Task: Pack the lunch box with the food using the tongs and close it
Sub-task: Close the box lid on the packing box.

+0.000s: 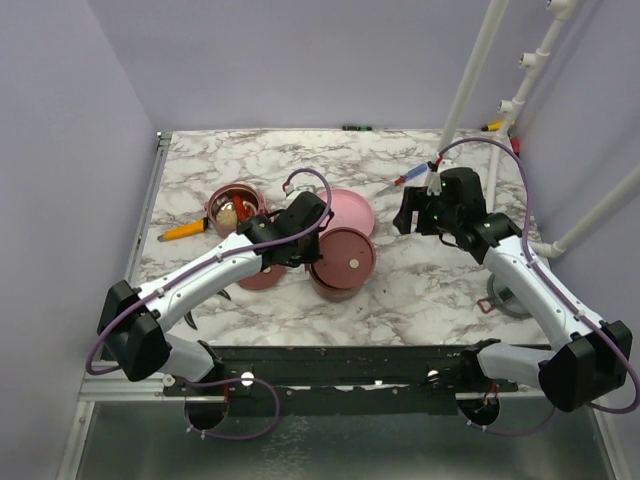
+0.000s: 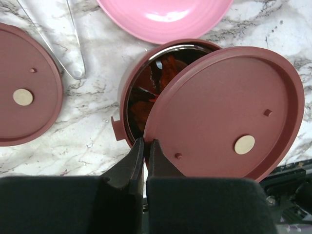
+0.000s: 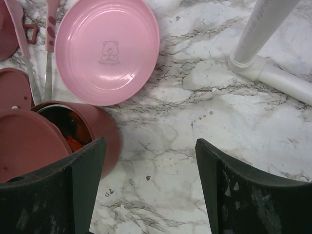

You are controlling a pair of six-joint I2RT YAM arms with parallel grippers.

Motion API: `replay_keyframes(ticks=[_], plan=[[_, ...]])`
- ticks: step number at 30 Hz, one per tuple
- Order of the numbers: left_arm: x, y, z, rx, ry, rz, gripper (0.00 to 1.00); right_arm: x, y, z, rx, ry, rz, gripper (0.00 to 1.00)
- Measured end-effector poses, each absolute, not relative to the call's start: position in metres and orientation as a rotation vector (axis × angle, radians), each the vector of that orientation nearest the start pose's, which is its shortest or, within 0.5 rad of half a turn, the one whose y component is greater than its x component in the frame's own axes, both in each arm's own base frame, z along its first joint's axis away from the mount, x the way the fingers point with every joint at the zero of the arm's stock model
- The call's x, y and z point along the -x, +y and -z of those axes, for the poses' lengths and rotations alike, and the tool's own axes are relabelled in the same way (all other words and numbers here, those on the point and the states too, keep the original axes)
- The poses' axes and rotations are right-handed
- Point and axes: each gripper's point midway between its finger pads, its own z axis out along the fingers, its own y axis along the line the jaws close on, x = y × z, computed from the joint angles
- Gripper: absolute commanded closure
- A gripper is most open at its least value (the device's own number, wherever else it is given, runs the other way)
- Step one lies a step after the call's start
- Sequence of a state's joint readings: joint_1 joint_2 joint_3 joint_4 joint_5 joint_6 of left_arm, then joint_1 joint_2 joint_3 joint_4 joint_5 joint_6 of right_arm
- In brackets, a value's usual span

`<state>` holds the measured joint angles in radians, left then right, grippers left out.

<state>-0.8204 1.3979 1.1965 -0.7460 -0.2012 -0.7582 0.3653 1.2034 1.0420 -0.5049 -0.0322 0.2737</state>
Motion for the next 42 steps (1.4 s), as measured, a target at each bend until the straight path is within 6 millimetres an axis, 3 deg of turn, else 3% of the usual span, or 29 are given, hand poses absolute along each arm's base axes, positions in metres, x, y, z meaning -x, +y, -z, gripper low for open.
replay_keyframes(ticks=[19, 42], plan=[[-0.247, -0.234, -0.136, -0.065, 2.566, 0.267, 1.0, -0.312, 0.151, -0.19, 0.113, 2.281, -0.467, 0.22], [-0.261, -0.238, -0.123, -0.116, 2.564, 0.25, 1.0, -0.306, 0.16, -0.183, 0.144, 2.31, -0.531, 0.22]])
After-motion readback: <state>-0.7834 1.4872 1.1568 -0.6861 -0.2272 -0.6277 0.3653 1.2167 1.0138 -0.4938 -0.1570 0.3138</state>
